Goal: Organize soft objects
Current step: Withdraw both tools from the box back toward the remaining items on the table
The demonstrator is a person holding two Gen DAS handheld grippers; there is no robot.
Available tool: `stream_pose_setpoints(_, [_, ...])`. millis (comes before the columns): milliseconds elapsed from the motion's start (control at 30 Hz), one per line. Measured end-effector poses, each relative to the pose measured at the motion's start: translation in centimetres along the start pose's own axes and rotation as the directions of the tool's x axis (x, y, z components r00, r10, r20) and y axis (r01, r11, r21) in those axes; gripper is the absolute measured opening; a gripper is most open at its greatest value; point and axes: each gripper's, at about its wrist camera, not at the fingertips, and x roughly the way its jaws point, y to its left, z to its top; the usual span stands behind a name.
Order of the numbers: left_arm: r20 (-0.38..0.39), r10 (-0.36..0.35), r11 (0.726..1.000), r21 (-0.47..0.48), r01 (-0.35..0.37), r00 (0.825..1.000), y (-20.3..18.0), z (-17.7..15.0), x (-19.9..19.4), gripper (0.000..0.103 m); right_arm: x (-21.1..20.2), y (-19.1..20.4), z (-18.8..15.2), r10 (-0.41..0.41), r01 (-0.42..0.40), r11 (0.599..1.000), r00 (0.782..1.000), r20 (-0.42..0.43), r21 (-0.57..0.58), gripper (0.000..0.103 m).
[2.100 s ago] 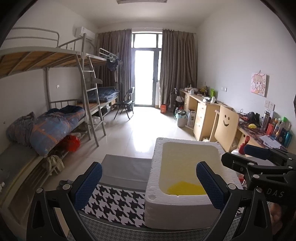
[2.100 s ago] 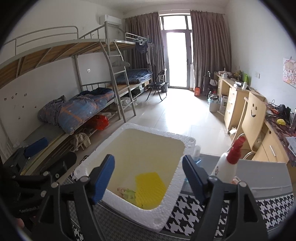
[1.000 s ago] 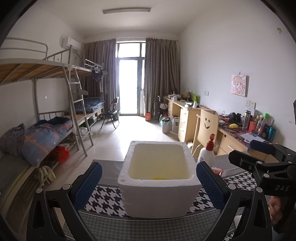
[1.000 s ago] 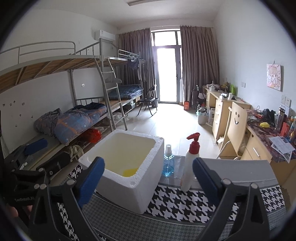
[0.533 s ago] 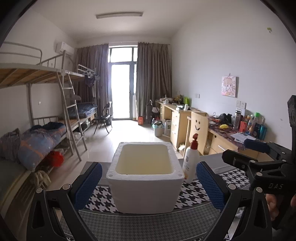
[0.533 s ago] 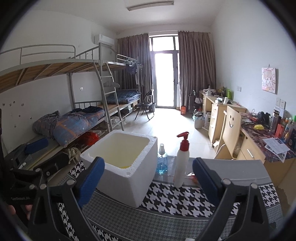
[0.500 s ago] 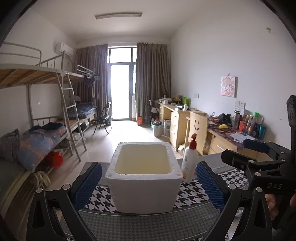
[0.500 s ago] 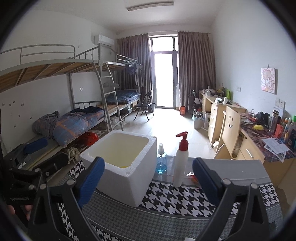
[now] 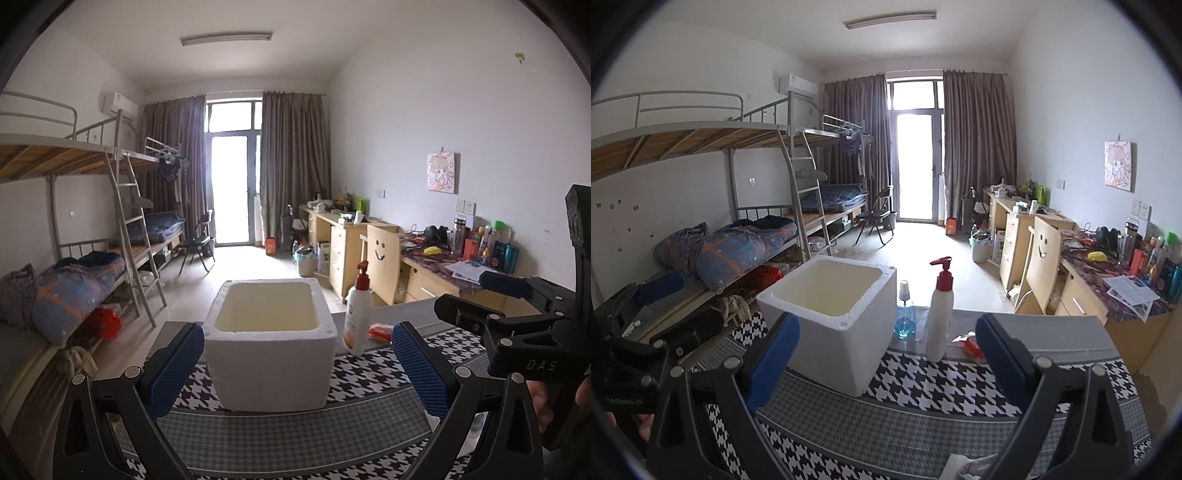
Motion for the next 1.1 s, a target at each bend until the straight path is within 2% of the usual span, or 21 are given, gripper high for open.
stream_pose_setpoints(367, [0.006, -0.037, 0.999, -0.007, 0.037, 0.999, -0.6, -1.0, -1.0, 0.102, -1.3, 0.1, -1.1, -0.026, 0.026, 1.000, 1.000, 0.013, -0.003, 0.098])
stream_pose_setpoints(600, [0.023, -0.026, 1.000, -0.009, 0.027, 0.999, -0.9, -1.7, -1.2, 0.102, -1.9, -0.2, -2.0, -0.031, 0.031, 1.000, 0.999, 0.013, 0.002, 0.098])
stream_pose_setpoints(1100, [0.014, -0.061, 0.998, -0.022, 0.061, 0.998, -1.7, -3.3, -1.3, 0.102, -3.3, -0.3, -4.4, -0.071, 0.071, 0.997, 0.997, 0.020, -0.003, 0.098])
